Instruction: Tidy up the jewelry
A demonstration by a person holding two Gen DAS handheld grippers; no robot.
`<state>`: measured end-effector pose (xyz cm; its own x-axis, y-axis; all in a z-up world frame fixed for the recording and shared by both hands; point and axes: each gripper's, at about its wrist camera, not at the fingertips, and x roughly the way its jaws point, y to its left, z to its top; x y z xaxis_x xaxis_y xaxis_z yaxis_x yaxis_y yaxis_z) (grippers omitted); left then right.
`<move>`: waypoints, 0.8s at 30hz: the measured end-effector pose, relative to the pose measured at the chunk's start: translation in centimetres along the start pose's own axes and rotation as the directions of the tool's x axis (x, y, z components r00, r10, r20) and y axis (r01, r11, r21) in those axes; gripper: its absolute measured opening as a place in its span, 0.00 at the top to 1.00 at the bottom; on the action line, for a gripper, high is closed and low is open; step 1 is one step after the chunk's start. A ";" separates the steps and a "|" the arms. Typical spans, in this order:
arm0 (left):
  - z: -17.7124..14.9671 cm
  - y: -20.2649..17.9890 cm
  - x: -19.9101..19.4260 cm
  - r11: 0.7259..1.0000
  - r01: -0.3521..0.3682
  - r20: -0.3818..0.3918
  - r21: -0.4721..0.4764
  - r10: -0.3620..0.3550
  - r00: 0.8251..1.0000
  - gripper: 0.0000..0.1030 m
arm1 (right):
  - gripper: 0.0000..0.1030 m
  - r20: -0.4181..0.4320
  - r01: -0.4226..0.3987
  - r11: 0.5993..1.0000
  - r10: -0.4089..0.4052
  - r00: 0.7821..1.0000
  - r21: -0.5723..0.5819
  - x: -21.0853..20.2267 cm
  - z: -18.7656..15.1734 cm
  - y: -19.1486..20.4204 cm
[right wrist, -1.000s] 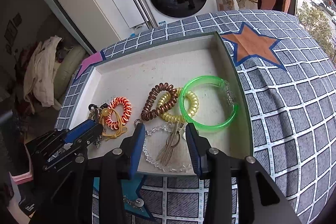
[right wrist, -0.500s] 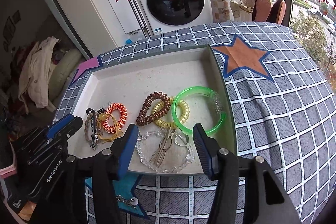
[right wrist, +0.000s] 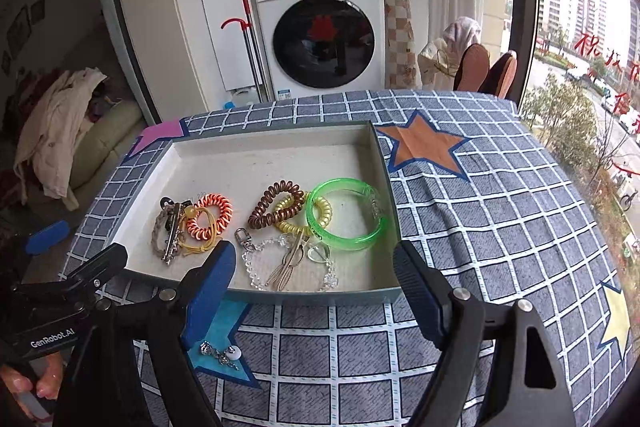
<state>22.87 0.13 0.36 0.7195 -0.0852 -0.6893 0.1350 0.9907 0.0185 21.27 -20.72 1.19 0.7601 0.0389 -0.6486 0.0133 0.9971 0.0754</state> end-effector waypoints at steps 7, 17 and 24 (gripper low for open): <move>-2.0 -0.6 -2.4 0.999 -0.035 0.036 -0.023 0.036 0.999 0.00 | 0.00 0.090 0.026 0.999 -0.024 0.996 -0.025 -2.7 -2.1 0.7; -4.1 -0.1 -3.8 0.994 -0.072 0.043 -0.079 0.075 0.996 0.00 | 0.00 0.037 0.043 0.999 -0.042 0.998 -0.016 -3.3 -4.3 0.4; -4.6 -0.5 -4.3 0.994 -0.089 0.036 -0.065 0.091 0.995 0.00 | 0.00 0.043 0.062 0.997 -0.061 0.997 -0.043 -3.9 -4.5 0.8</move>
<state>16.58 0.53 -0.08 0.7528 0.0020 -0.6582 0.0257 0.9991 0.0325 15.35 -19.76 0.35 0.7853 -0.0244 -0.6187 0.0330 0.9995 0.0025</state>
